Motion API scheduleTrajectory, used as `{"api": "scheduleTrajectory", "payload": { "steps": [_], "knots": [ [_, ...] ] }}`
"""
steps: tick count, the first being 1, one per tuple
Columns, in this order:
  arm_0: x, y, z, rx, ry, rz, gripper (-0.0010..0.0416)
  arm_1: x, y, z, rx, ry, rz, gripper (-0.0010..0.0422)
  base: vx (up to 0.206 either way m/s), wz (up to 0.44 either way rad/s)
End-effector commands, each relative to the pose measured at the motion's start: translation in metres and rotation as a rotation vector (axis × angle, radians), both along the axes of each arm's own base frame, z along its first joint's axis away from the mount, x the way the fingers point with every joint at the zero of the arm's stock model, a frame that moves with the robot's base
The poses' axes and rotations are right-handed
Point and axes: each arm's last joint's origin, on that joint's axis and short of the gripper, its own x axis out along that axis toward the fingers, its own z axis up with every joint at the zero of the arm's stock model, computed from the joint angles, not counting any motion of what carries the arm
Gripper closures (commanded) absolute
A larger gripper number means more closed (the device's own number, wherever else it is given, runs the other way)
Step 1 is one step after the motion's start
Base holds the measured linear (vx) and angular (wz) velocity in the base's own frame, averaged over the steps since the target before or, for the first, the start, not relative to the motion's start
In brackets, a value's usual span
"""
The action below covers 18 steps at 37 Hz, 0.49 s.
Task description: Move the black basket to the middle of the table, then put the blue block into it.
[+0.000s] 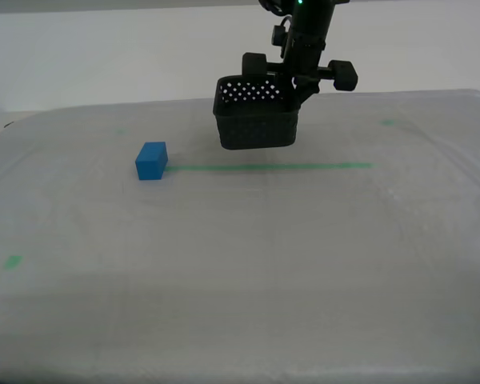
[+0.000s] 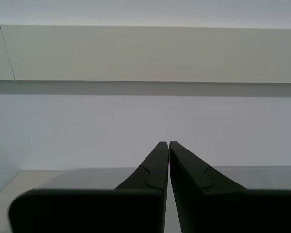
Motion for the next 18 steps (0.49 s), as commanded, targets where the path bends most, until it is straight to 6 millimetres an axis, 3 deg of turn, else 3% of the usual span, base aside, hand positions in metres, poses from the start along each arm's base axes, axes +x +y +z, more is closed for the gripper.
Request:
{"api": "scheduleTrajectory", "payload": {
  "steps": [1, 10, 18],
  "knots": [
    [0.002, 0.001, -0.012, -0.015, 0.014, -0.005, 0.0406, 0.0, 0.0, 0.0, 0.001, -0.004, 0.0, 0.0412, 0.0, 0.0],
    [0.01, -0.002, -0.039, -0.034, 0.049, -0.017, 0.0407, 0.0, 0.0, 0.001, 0.001, -0.004, 0.0, 0.0412, 0.0, 0.0],
    [0.016, -0.005, -0.046, -0.022, 0.024, -0.021, 0.0407, 0.0, 0.0, 0.001, 0.001, -0.005, 0.001, 0.0412, 0.0, 0.0]
  ]
}}
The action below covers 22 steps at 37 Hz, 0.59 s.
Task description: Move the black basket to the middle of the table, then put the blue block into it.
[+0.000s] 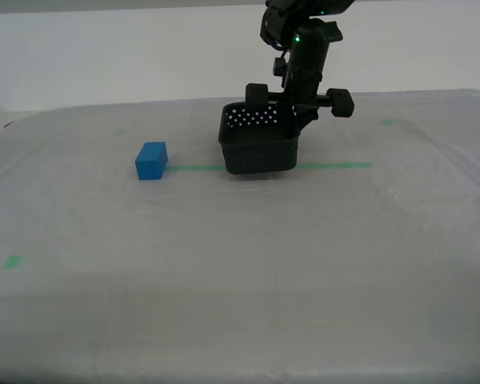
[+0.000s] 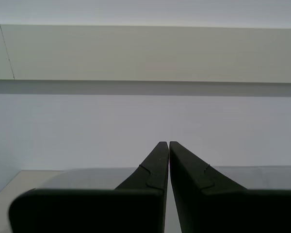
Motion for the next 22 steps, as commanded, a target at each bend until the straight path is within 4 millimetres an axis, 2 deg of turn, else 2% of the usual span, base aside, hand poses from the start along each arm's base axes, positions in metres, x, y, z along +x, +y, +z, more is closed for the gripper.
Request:
{"api": "scheduleTrajectory", "payload": {
  "steps": [1, 14, 22],
  "knots": [
    [0.002, -0.002, -0.001, -0.001, -0.011, -0.004, 0.0407, 0.0, 0.0, 0.001, 0.002, -0.006, 0.0, 0.0412, 0.0, 0.0],
    [-0.003, -0.016, -0.034, 0.029, 0.004, 0.012, 0.0407, 0.0, 0.0, 0.001, 0.002, -0.006, 0.0, 0.0412, 0.0, 0.0],
    [-0.003, -0.016, -0.038, 0.026, -0.01, 0.018, 0.0406, 0.0, 0.0, 0.001, 0.002, -0.007, 0.0, 0.0412, 0.0, 0.0]
  ]
}}
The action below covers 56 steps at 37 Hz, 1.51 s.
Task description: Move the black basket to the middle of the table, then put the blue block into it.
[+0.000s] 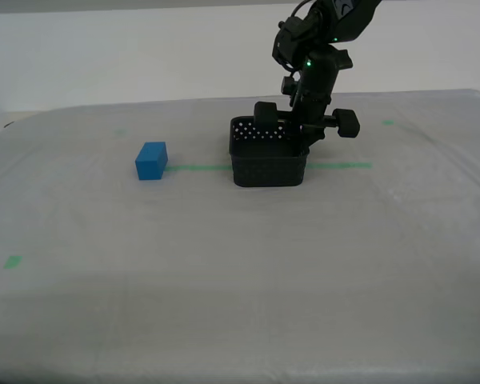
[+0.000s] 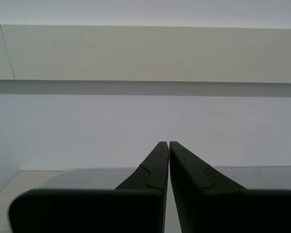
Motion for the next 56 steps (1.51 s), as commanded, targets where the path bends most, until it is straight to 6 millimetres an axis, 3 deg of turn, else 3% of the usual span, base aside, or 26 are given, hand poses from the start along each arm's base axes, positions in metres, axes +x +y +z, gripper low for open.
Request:
{"api": "scheduleTrajectory", "payload": {
  "steps": [1, 22, 33, 43, 56],
  "knots": [
    [0.0005, 0.0002, -0.0001, -0.003, -0.005, 0.006, 0.0406, 0.0, 0.0, 0.001, 0.001, -0.007, 0.001, 0.0412, 0.0, 0.0],
    [0.0007, 0.0003, -0.0001, -0.009, -0.012, 0.032, 0.0401, 0.0, -0.0001, 0.001, 0.002, -0.007, 0.0, 0.0412, 0.0, 0.0],
    [0.0004, 0.0002, -0.0001, -0.011, -0.009, 0.032, 0.0336, 0.0, -0.0001, 0.001, 0.001, -0.007, 0.0, 0.0412, 0.0, 0.0],
    [0.0004, 0.0002, 0.0001, -0.013, -0.011, 0.04, 0.0228, 0.0, -0.0001, 0.001, 0.001, -0.007, 0.0, 0.0412, 0.0, 0.0],
    [0.0009, 0.0004, 0.0071, -0.014, -0.03, 0.063, 0.0001, 0.0, -0.0001, 0.001, 0.001, -0.007, 0.0, 0.0412, 0.0, 0.0]
  ]
}}
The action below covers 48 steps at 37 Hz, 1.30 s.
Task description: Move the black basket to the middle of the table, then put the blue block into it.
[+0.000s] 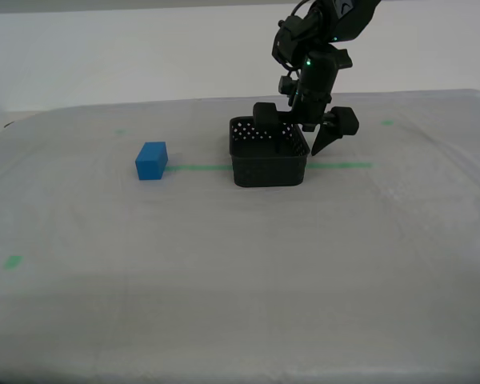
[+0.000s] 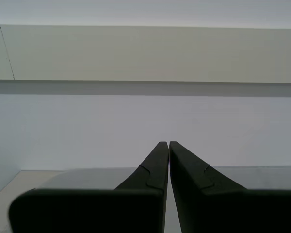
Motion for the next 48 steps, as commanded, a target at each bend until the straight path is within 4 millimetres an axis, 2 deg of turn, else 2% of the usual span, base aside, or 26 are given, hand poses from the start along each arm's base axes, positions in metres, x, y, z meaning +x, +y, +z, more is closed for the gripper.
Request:
{"api": "scheduleTrajectory", "payload": {
  "steps": [1, 6, 9, 12, 16, 20, 22, 28, 40, 48],
  "knots": [
    [0.0, 0.0, 0.006, 0.004, -0.012, 0.0, -0.0006, 0.0, 0.0, 0.001, 0.002, -0.007, 0.0, 0.0412, 0.0, 0.0],
    [0.0, 0.0, 0.016, 0.006, -0.039, 0.014, 0.0034, 0.0, 0.0, 0.001, 0.001, -0.007, 0.0, 0.0412, 0.0, 0.0],
    [0.0, 0.0, 0.021, -0.002, -0.055, 0.013, 0.0026, 0.0, 0.0, 0.001, 0.002, -0.007, 0.0, 0.0412, 0.0, 0.0],
    [0.001, -0.001, 0.025, -0.007, -0.067, 0.014, -0.0002, 0.0, 0.0, 0.001, 0.001, -0.007, 0.0, 0.0412, 0.0, 0.0],
    [-0.001, -0.001, 0.031, -0.005, -0.069, 0.016, 0.0015, 0.0, 0.0, 0.001, 0.001, -0.007, 0.0, 0.0412, 0.0, 0.0],
    [-0.004, -0.003, 0.042, -0.007, -0.07, 0.021, 0.0001, 0.0, 0.0, 0.001, 0.001, -0.007, 0.0, 0.0412, 0.0, 0.0],
    [-0.006, -0.004, 0.05, -0.01, -0.075, 0.028, 0.0007, 0.0, 0.0, 0.001, 0.001, -0.007, 0.0, 0.0412, 0.0, 0.0],
    [-0.016, -0.011, 0.088, -0.043, -0.105, 0.026, 0.0004, 0.0, 0.0, 0.001, 0.001, -0.007, 0.001, 0.0412, 0.0, 0.0],
    [-0.05, -0.035, 0.185, -0.118, -0.27, 0.008, 0.0006, 0.0, 0.0, 0.001, 0.001, -0.007, 0.0, 0.0412, 0.0, 0.0],
    [-0.073, -0.062, 0.229, -0.158, -0.315, -0.013, 0.0005, 0.0, 0.0, 0.001, 0.001, -0.007, 0.0, 0.0412, 0.0, 0.0]
  ]
}}
